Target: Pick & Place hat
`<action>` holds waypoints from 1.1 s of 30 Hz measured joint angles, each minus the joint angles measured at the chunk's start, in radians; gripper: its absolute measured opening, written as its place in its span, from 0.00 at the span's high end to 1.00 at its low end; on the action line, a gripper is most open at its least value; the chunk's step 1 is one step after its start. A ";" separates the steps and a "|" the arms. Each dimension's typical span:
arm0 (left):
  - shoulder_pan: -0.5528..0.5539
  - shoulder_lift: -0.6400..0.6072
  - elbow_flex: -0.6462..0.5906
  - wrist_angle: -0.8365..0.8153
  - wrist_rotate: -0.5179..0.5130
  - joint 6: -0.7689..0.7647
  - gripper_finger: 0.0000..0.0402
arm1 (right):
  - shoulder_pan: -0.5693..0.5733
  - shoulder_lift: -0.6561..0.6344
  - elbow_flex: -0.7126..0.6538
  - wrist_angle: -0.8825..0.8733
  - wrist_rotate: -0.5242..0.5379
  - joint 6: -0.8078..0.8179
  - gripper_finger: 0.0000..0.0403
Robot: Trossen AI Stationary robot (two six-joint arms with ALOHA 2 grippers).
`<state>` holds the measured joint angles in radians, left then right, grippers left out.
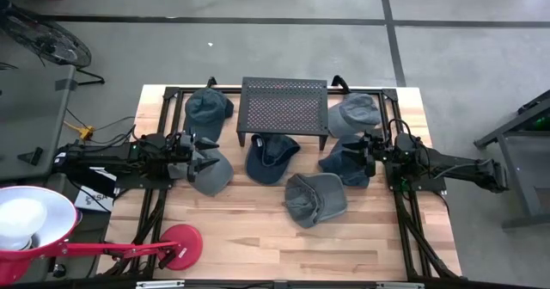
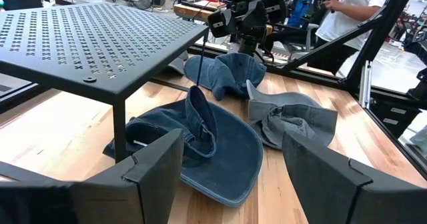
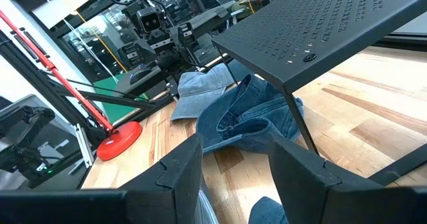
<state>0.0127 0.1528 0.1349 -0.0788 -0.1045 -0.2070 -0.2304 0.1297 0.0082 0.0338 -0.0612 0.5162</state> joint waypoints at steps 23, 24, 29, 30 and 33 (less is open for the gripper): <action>0.000 0.000 0.000 0.000 0.000 0.000 0.38 | 0.000 0.000 0.000 0.000 0.000 0.000 0.60; 0.000 0.000 0.000 0.000 0.000 0.000 0.38 | 0.000 0.000 0.000 0.000 0.000 0.000 0.60; 0.000 0.000 0.000 0.010 0.000 0.000 0.38 | 0.000 0.000 0.000 0.000 0.000 0.000 0.60; 0.000 0.000 0.000 0.010 0.000 0.000 0.38 | 0.000 0.000 0.000 0.000 0.000 0.000 0.60; 0.000 0.000 0.000 0.009 0.012 0.000 0.38 | 0.000 0.000 0.000 0.000 0.000 0.000 0.60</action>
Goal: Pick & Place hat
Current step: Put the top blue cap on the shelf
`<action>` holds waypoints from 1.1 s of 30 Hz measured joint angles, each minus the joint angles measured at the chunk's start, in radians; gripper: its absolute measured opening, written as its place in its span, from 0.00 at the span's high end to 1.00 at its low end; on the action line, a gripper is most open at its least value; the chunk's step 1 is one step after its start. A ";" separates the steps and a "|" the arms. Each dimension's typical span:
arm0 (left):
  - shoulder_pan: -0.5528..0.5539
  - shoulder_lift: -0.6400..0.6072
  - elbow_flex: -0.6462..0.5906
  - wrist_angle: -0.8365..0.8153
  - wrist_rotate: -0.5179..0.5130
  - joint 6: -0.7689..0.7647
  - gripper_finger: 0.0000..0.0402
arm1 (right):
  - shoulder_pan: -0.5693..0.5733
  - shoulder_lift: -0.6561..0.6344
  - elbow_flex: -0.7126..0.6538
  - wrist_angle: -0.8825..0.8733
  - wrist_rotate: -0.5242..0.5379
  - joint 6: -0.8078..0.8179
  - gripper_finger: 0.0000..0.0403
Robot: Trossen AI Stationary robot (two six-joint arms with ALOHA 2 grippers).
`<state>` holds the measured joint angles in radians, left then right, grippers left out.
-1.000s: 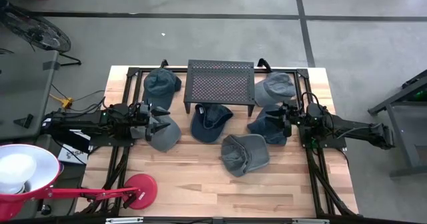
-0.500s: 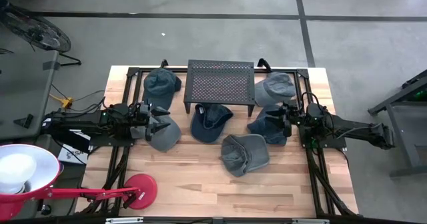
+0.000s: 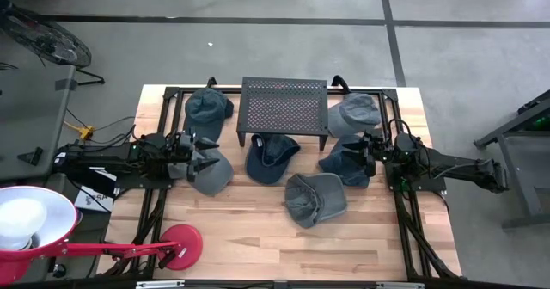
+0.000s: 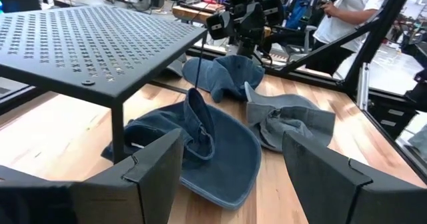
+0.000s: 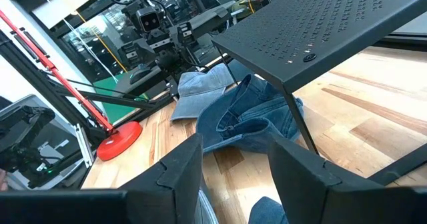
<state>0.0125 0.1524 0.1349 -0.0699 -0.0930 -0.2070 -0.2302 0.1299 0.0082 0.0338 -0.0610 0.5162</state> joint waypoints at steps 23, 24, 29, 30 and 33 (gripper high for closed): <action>0.000 0.009 0.001 0.039 0.192 -0.274 0.38 | 0.000 0.000 0.000 0.000 0.000 0.000 0.60; 0.000 0.009 0.001 0.043 0.192 -0.322 0.38 | 0.000 0.000 0.000 0.000 0.000 0.000 0.60; 0.000 0.009 0.001 0.053 0.186 -0.480 0.38 | 0.000 0.000 0.000 0.000 0.000 0.000 0.60; 0.000 0.009 0.001 0.052 0.176 -0.483 0.38 | 0.000 0.000 0.000 0.000 0.000 0.000 0.60; 0.000 0.009 0.001 0.056 0.114 -0.502 0.38 | 0.000 0.000 0.000 0.000 0.000 0.000 0.60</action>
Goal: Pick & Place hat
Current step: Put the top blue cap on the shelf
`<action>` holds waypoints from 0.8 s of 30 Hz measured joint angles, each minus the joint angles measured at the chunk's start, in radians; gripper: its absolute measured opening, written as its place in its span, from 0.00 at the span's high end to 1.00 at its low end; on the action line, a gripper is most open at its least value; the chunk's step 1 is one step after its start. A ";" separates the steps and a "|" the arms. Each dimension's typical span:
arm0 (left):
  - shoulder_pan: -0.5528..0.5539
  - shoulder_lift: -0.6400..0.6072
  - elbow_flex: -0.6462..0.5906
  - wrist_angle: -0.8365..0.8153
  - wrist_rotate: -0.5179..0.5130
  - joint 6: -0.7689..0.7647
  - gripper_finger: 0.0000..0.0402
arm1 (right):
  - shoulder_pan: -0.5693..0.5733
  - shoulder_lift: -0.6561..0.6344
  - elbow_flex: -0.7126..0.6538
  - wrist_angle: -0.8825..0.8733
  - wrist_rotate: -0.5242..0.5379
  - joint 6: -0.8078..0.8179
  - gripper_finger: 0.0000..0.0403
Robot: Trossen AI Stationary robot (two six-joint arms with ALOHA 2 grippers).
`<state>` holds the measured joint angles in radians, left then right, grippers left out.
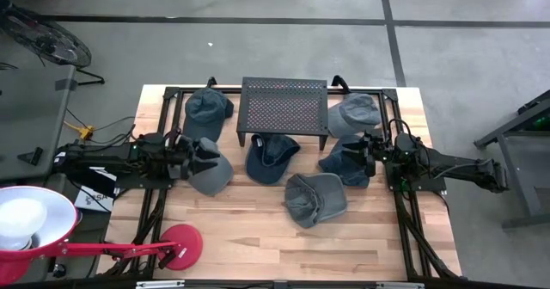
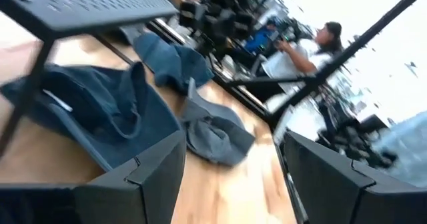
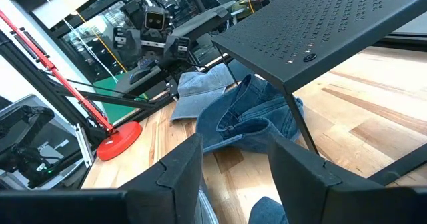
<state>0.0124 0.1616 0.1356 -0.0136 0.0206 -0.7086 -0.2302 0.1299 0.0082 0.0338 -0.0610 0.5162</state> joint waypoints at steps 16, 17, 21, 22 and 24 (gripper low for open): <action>0.000 0.068 0.105 -0.047 -0.411 0.024 0.38 | 0.000 0.000 0.000 0.000 0.000 0.000 0.60; 0.000 0.084 0.127 -0.072 -0.426 0.025 0.38 | 0.000 0.000 0.000 0.000 0.000 0.000 0.60; 0.000 0.169 0.224 -0.158 -0.459 0.027 0.40 | 0.000 0.000 0.000 0.000 0.000 0.000 0.60; 0.001 0.196 0.251 -0.184 -0.466 0.027 0.41 | 0.000 0.000 0.000 0.000 0.000 0.000 0.60; 0.000 0.254 0.306 -0.227 -0.481 0.036 0.44 | 0.000 0.000 0.000 0.000 0.000 0.000 0.60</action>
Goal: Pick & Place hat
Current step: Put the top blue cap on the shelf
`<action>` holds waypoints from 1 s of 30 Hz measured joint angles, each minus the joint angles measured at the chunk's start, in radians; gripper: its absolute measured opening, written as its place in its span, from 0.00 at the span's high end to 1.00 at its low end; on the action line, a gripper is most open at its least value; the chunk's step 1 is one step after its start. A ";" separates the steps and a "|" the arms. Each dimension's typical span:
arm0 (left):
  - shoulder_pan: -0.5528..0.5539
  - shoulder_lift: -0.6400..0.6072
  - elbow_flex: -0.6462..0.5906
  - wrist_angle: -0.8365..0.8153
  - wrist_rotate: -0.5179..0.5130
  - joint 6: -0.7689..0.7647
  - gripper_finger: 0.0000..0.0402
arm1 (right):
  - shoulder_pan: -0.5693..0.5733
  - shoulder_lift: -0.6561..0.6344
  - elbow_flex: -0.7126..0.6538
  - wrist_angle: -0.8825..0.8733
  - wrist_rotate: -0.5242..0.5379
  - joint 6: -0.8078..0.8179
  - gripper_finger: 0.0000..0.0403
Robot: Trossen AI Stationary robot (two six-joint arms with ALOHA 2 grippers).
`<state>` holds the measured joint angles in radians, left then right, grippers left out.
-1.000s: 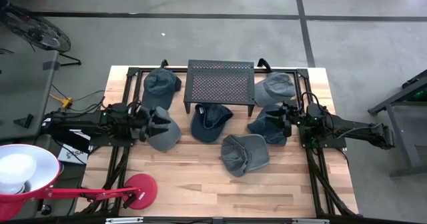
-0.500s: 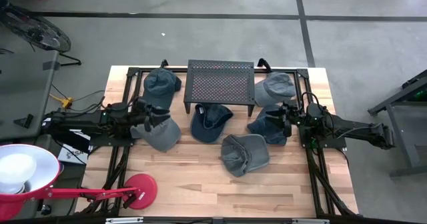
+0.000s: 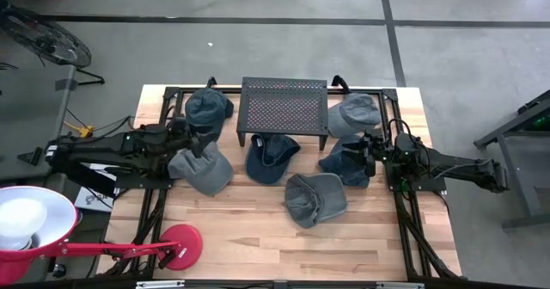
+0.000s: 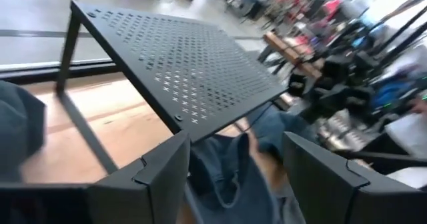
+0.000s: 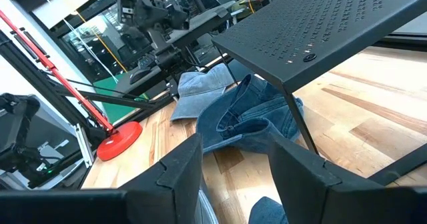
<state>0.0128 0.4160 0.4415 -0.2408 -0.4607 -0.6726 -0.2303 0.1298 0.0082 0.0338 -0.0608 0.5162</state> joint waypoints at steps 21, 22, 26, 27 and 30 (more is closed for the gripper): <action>0.162 0.535 0.619 -0.535 -0.013 0.167 0.52 | 0.000 0.000 0.000 0.000 0.000 0.000 0.60; 0.205 0.559 0.643 -0.577 0.021 0.166 0.51 | 0.000 0.000 0.000 0.000 0.000 0.000 0.60; 0.349 0.646 0.718 -0.691 0.132 0.184 0.48 | 0.000 0.000 0.000 0.000 0.000 0.000 0.60; 0.377 0.665 0.730 -0.702 0.149 0.194 0.48 | 0.000 0.000 0.000 0.000 0.000 0.000 0.60; 0.447 0.726 0.750 -0.720 0.190 0.202 0.46 | 0.000 0.000 0.000 0.000 0.000 0.000 0.60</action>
<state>0.4597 1.1417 1.1914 -0.9611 -0.2710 -0.4705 -0.2302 0.1299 0.0082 0.0338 -0.0610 0.5161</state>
